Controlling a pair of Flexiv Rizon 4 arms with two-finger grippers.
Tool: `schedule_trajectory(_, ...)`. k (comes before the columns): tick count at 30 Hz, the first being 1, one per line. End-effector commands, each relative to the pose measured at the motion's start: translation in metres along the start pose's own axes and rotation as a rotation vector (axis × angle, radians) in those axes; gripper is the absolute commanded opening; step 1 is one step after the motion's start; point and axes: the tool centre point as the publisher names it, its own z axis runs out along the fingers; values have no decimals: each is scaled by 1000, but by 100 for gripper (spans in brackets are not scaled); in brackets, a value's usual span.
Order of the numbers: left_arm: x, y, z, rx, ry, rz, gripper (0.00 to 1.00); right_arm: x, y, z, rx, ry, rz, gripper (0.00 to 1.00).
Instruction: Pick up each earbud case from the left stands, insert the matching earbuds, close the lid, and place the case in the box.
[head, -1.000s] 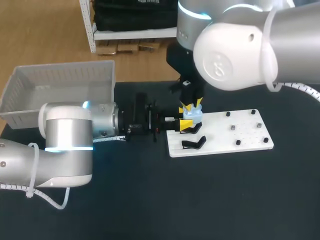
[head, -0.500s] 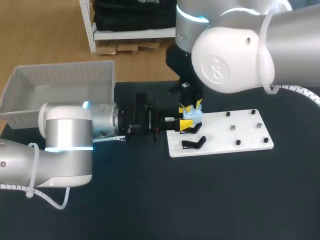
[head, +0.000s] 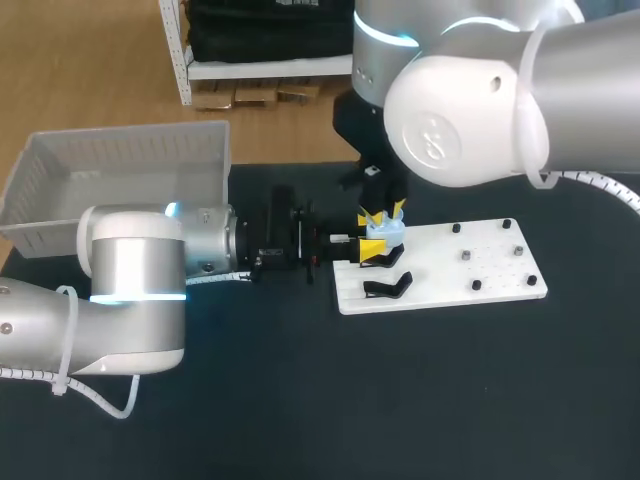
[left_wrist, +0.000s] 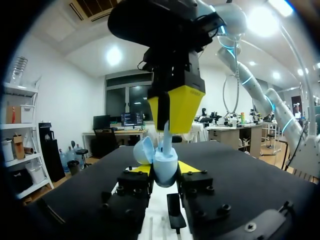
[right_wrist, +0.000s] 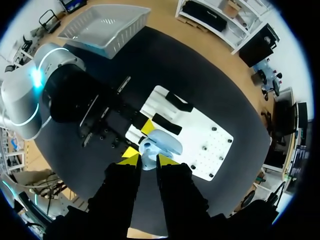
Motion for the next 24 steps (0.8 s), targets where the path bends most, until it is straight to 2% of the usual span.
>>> schedule_trajectory(1,1,-2,0,-9,-4,5,0,1,0,2,2,-2,4,0)
schedule_trajectory(24,1,-2,0,-9,-4,5,0,-3,1,0,2,-8,-6,0)
